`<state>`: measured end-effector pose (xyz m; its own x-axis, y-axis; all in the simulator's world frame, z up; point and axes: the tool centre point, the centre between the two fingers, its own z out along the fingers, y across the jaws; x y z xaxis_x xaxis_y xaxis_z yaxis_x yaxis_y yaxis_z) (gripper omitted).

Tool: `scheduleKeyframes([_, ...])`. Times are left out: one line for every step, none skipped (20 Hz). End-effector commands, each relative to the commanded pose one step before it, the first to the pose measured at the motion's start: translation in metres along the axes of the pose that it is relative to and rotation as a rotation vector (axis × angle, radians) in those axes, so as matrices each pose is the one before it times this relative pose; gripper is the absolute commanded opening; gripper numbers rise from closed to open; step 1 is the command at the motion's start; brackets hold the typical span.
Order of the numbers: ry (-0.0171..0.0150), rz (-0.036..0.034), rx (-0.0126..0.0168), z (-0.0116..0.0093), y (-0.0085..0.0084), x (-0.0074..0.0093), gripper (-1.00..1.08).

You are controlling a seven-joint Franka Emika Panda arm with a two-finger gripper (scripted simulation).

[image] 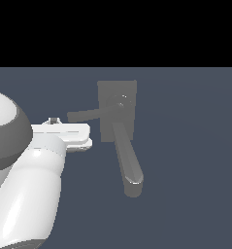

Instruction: Turn on the faucet by rotating a designated handle.

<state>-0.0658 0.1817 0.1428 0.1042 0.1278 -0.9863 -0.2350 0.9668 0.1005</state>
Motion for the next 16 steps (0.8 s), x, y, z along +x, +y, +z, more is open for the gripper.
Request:
scheduleKeyframes([0.00516,0.00034,-0.00252,-0.00076,-0.0017,0.00081,-1.0])
scheduleKeyframes([0.00564,-0.00165,-0.00172,-0.00075,-0.00024,0.00136,-1.0])
scheduleKeyframes([0.00604,-0.00236,-0.00091,-0.00074,-0.00057,0.00134,-1.0])
scheduleKeyframes([0.00522,-0.00275,0.00055,-0.00055,-0.00112,0.00092,-1.0])
scheduleKeyframes([0.00359,-0.00268,0.002,-0.00029,-0.00162,0.00032,-1.0])
scheduleKeyframes([0.00264,-0.00282,0.00322,-0.00013,-0.00214,-0.00011,-1.0])
scheduleKeyframes([0.00232,-0.00357,0.00505,-0.00006,-0.00308,-0.0005,-1.0])
scheduleKeyframes([0.00202,-0.00441,0.00698,-0.00004,-0.00411,-0.00085,-1.0])
scheduleKeyframes([0.00197,-0.00528,0.00857,-0.00017,-0.00504,-0.00104,-1.0])
scheduleKeyframes([0.00227,-0.00577,0.00887,-0.00046,-0.00535,-0.00084,-1.0])
scheduleKeyframes([0.00278,-0.00567,0.00774,-0.00079,-0.00492,-0.00035,-1.0])
scheduleKeyframes([0.00358,-0.00601,0.00729,-0.00114,-0.0049,0.00005,-1.0])
scheduleKeyframes([0.00456,-0.00647,0.00718,-0.00146,-0.00507,0.00039,-1.0])
scheduleKeyframes([0.00497,-0.00587,0.00617,-0.00148,-0.00454,0.00057,-1.0])
scheduleKeyframes([0.00489,-0.00458,0.00478,-0.00124,-0.00362,0.00056,-1.0])
scheduleKeyframes([0.00443,-0.0029,0.00329,-0.00084,-0.00253,0.00038,-1.0])
